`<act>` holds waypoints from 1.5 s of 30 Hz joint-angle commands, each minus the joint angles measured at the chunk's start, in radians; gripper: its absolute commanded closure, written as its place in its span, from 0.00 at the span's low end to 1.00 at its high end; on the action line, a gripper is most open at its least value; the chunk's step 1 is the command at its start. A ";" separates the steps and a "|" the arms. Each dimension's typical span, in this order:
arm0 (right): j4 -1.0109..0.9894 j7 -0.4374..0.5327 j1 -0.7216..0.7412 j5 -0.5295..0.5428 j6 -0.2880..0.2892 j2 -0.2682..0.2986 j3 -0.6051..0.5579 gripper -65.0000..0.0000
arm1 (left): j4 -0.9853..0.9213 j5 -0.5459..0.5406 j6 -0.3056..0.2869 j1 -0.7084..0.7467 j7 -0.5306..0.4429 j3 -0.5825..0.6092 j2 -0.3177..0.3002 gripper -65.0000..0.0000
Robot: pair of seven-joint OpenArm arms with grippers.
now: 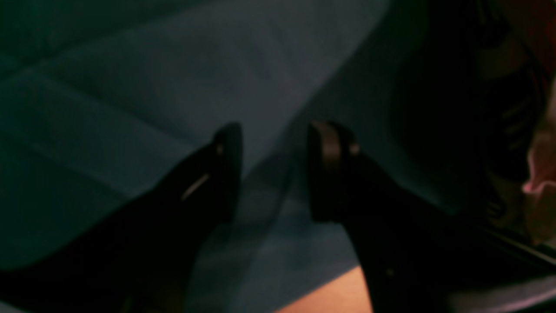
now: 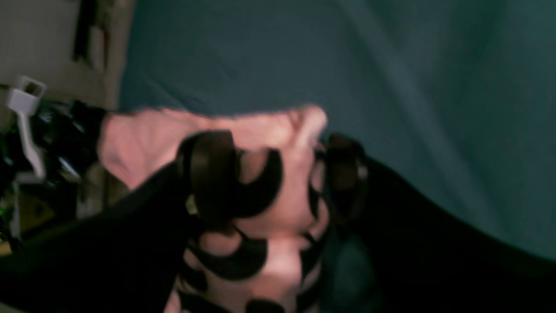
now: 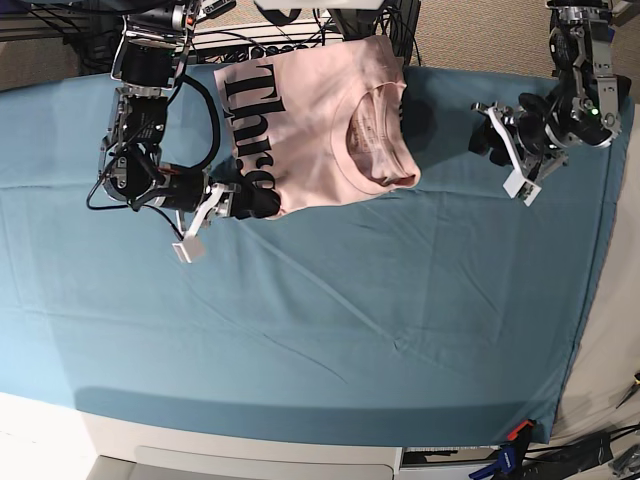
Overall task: Fold the T-shirt properly
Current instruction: 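Grasp the bundle edges with the right and left grippers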
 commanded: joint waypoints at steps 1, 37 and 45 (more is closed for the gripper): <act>0.014 0.013 0.019 0.017 0.003 0.007 0.001 0.65 | 0.017 -0.044 0.006 0.004 0.012 -0.005 -0.013 0.60; 0.014 0.013 0.020 0.027 0.031 0.006 0.001 1.00 | 0.017 -0.178 -0.024 0.089 0.019 0.370 0.034 0.37; 0.014 0.013 0.020 0.028 0.060 0.006 0.001 1.00 | 0.017 -0.179 -0.024 0.086 0.008 0.370 0.034 0.64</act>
